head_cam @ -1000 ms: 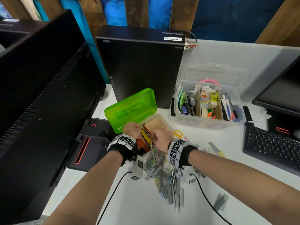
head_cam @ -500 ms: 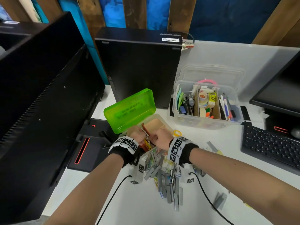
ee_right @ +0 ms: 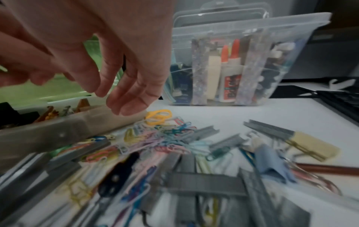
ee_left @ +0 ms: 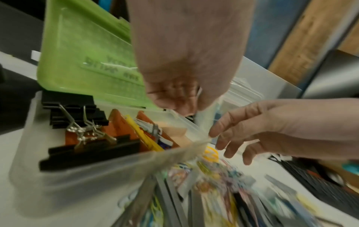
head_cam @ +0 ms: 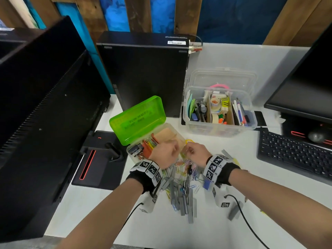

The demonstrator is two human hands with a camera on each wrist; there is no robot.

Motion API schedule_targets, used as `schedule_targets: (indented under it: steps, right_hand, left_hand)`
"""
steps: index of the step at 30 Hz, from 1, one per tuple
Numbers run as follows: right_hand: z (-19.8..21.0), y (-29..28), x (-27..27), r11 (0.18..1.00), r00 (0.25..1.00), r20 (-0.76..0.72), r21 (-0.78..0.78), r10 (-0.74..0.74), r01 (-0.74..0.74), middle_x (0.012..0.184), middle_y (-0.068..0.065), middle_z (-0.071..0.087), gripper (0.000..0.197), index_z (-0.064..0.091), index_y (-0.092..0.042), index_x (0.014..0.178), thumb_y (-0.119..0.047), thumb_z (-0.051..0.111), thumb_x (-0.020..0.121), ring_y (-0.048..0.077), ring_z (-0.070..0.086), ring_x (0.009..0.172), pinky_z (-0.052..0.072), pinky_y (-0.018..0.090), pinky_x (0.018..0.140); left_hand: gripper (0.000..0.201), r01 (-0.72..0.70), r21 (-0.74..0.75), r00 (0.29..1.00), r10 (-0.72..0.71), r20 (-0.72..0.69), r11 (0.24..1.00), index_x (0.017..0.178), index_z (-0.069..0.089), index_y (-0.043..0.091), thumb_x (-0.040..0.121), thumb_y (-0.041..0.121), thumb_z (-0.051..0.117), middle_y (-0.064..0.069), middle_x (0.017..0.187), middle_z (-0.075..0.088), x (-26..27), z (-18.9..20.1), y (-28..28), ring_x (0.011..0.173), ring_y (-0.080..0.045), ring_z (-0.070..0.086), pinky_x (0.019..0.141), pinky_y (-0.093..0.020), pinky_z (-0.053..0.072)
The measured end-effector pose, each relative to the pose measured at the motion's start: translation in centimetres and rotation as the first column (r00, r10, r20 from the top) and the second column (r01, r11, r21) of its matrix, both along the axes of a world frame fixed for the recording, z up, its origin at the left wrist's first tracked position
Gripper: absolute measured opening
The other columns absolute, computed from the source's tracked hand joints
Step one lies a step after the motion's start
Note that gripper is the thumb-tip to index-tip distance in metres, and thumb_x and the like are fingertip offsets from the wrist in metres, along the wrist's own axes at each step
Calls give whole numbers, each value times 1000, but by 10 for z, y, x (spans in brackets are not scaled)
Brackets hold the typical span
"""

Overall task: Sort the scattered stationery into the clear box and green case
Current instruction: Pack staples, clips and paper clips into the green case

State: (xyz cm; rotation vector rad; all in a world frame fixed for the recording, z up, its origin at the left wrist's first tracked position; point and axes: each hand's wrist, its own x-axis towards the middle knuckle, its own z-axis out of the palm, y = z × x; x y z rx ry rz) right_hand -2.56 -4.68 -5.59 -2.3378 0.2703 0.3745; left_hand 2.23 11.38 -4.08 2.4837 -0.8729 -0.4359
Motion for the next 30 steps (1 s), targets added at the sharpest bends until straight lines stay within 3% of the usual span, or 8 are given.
schedule_targets:
  steps: [6, 9, 12, 16, 19, 22, 27, 30]
  right_hand:
    - [-8, -22, -33, 1000, 995, -96, -1, -30, 30, 90, 3, 67, 29, 63, -22, 82, 2, 47, 85, 23, 65, 82, 52, 26, 75]
    - [-13, -26, -49, 999, 995, -90, -19, -47, 46, 90, 7, 68, 26, 64, -17, 88, 3, 47, 88, 21, 63, 78, 51, 23, 70]
    - [-17, -28, -58, 998, 994, -97, -39, -46, 43, 88, 6, 69, 24, 62, -21, 84, -2, 49, 88, 22, 64, 81, 54, 34, 78]
    - [-17, -28, -62, 999, 997, -73, -48, -17, 13, 80, -3, 61, 38, 52, -34, 69, 0, 50, 86, 15, 58, 75, 50, 27, 74]
    - [-17, -31, -61, 999, 997, -79, -36, -25, 23, 79, -2, 62, 41, 52, -36, 68, 0, 50, 87, 16, 60, 73, 53, 30, 73]
    - [-18, -37, -58, 998, 995, -76, -8, -58, 57, 77, 1, 65, 32, 60, -27, 75, 0, 50, 88, 18, 62, 70, 55, 26, 65]
    - [-15, -54, -52, 983, 983, -21, -20, -181, 180, 76, 0, 63, 31, 59, -28, 77, -1, 49, 89, 18, 58, 69, 45, 23, 61]
    - [-8, -69, -50, 970, 970, -29, -30, -241, 240, 80, 7, 66, 24, 61, -21, 83, -1, 49, 88, 18, 57, 70, 44, 24, 60]
  left_hand:
    - [24, 189, 363, 980, -152, -127, 912, 100, 62, 13, 94, 32, 49, -6, 101, 66, -33, -23, -28, 97, -25, 62, 79, -33, 51]
    - [32, 140, 364, 984, -87, -157, 921, 94, 62, 10, 92, 41, 52, -8, 93, 67, -46, -33, -37, 92, -25, 65, 67, -29, 44]
    - [35, 98, 365, 987, -43, -154, 926, 106, 60, 9, 92, 40, 54, -10, 101, 68, -52, -38, -42, 96, -26, 64, 68, -30, 44]
    - [32, 30, 386, 972, 62, -225, 922, 105, 63, 8, 88, 35, 61, -9, 105, 68, -51, -42, -45, 99, -25, 65, 76, -32, 51]
    - [25, 22, 335, 946, 89, -311, 942, 94, 66, 4, 86, 27, 60, -14, 93, 69, -47, -39, -44, 91, -29, 66, 71, -33, 53]
    - [25, -16, 221, 928, 96, -360, 975, 64, 50, 17, 85, 23, 61, -2, 64, 52, -40, -36, -39, 72, -22, 55, 53, -23, 38]
    - [24, -165, -57, 933, 138, -331, 985, 81, 52, 15, 87, 33, 67, -2, 81, 59, -20, -29, -30, 75, -16, 54, 64, -27, 41]
    - [18, -261, -152, 929, 206, -306, 953, 88, 57, 10, 86, 22, 69, -3, 93, 65, -6, -27, -29, 81, -16, 59, 69, -26, 44]
